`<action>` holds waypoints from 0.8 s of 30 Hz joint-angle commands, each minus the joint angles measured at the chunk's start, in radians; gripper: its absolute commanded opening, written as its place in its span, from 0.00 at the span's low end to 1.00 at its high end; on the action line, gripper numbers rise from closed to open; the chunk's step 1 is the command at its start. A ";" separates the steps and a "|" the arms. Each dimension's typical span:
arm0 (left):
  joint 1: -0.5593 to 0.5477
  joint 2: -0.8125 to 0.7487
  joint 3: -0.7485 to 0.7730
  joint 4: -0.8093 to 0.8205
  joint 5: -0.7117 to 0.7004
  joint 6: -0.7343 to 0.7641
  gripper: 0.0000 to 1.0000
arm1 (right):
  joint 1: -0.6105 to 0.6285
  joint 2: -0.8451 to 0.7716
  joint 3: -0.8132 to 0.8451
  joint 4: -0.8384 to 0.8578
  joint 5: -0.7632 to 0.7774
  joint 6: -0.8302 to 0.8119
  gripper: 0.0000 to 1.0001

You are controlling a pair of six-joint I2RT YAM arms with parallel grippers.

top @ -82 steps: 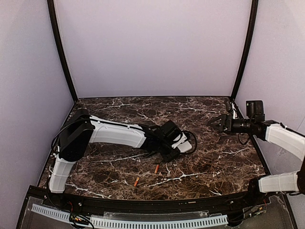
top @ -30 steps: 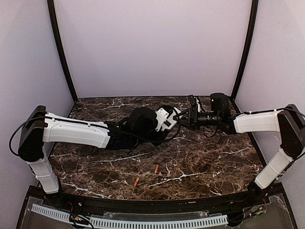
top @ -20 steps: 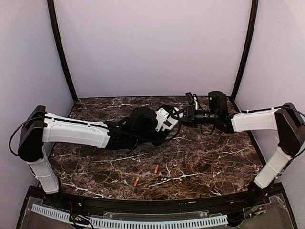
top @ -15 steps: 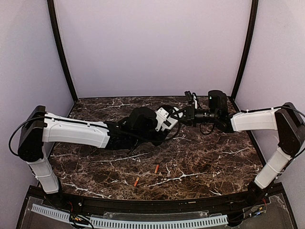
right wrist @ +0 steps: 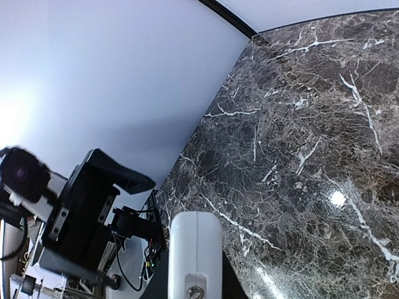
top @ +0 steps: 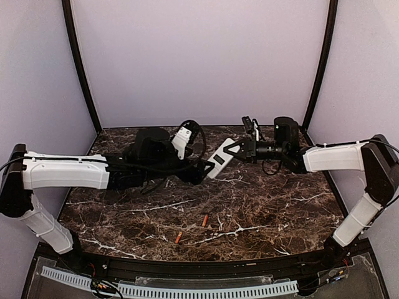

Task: Load the batteries into the remote control
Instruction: Pass from the left arm to the right, then remove the battery cover from the remote control.

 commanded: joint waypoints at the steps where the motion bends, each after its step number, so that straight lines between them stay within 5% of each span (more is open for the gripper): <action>1: 0.091 -0.071 -0.079 0.037 0.164 -0.236 0.94 | 0.005 -0.059 -0.023 0.097 -0.017 -0.051 0.00; 10: 0.141 -0.048 -0.240 0.406 0.337 -0.519 0.85 | 0.012 -0.051 -0.103 0.380 0.012 0.095 0.00; 24: 0.142 0.036 -0.224 0.532 0.378 -0.636 0.68 | 0.059 -0.037 -0.080 0.399 0.039 0.107 0.00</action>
